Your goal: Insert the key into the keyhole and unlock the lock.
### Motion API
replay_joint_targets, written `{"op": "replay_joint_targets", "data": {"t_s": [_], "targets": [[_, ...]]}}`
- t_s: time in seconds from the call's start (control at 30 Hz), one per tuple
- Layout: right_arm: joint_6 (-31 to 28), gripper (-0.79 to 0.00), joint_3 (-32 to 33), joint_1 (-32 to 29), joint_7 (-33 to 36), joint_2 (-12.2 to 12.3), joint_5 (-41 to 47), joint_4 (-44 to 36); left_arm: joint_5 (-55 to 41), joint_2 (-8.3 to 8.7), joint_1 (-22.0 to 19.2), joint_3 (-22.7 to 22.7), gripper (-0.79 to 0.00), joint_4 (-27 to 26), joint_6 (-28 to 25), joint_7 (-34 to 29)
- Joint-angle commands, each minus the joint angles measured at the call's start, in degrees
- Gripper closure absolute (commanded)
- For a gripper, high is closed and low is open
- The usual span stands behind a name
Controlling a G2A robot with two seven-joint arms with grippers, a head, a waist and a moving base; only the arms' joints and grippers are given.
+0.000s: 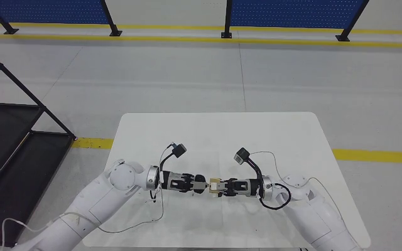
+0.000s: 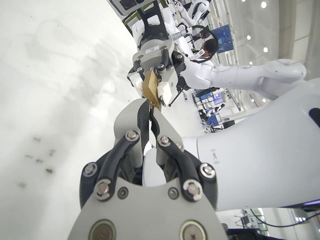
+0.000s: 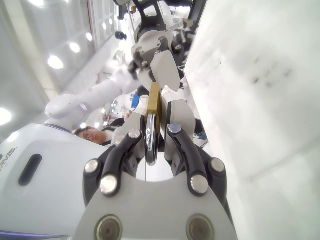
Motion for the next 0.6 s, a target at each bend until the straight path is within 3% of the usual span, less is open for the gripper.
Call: {"op": "replay_joint_targets", "data": {"t_s": [0.0, 0.57], "targets": [[0.0, 0.0, 0.0, 0.0, 0.0, 0.0, 0.0, 0.0, 1.83, 0.02, 0.36, -0.45, 0.0, -0.49, -0.58, 1.26], [0.0, 0.0, 0.0, 0.0, 0.0, 0.0, 0.0, 0.0, 13.63, 0.13, 3.36, -3.0, 0.0, -3.79, -5.95, 8.03]]}}
